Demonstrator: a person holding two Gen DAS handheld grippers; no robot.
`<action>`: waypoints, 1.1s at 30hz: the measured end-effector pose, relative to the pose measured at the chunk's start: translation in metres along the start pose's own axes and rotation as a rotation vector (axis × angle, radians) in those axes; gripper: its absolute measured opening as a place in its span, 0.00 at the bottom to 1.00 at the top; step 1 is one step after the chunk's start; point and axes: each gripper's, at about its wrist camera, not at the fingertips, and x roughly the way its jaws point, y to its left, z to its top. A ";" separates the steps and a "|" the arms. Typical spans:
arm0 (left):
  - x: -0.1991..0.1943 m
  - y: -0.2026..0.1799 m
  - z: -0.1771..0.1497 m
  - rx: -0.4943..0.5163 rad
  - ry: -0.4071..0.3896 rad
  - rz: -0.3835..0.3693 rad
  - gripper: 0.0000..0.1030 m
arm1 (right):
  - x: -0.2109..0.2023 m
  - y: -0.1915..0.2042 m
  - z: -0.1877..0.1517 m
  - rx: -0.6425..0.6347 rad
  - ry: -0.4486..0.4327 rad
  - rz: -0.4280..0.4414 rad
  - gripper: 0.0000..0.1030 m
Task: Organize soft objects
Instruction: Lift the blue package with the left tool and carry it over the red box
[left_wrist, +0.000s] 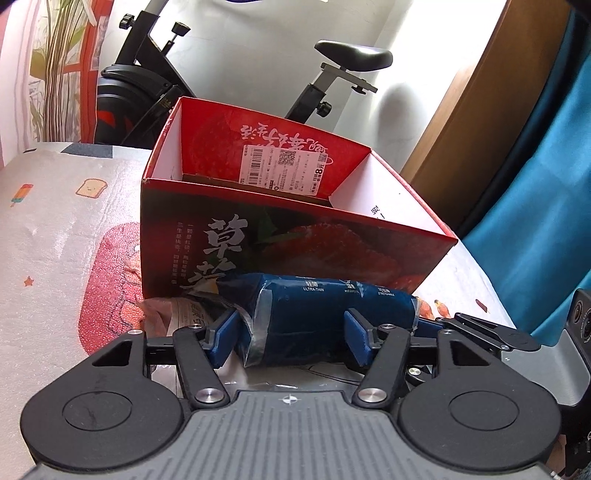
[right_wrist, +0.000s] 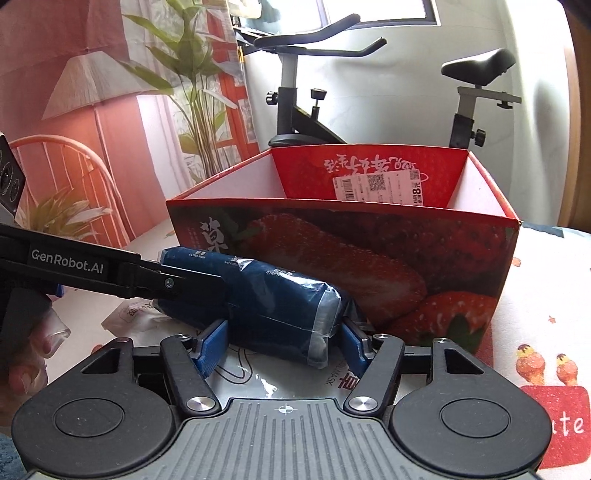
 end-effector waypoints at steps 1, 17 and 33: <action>-0.001 0.000 -0.001 -0.002 0.000 0.000 0.62 | -0.002 0.001 0.000 0.001 -0.002 0.000 0.55; -0.045 -0.024 -0.025 0.044 -0.100 0.001 0.59 | -0.055 0.032 -0.013 -0.134 -0.097 -0.056 0.44; -0.065 -0.030 -0.035 0.033 -0.150 -0.004 0.59 | -0.081 0.057 -0.019 -0.236 -0.153 -0.074 0.43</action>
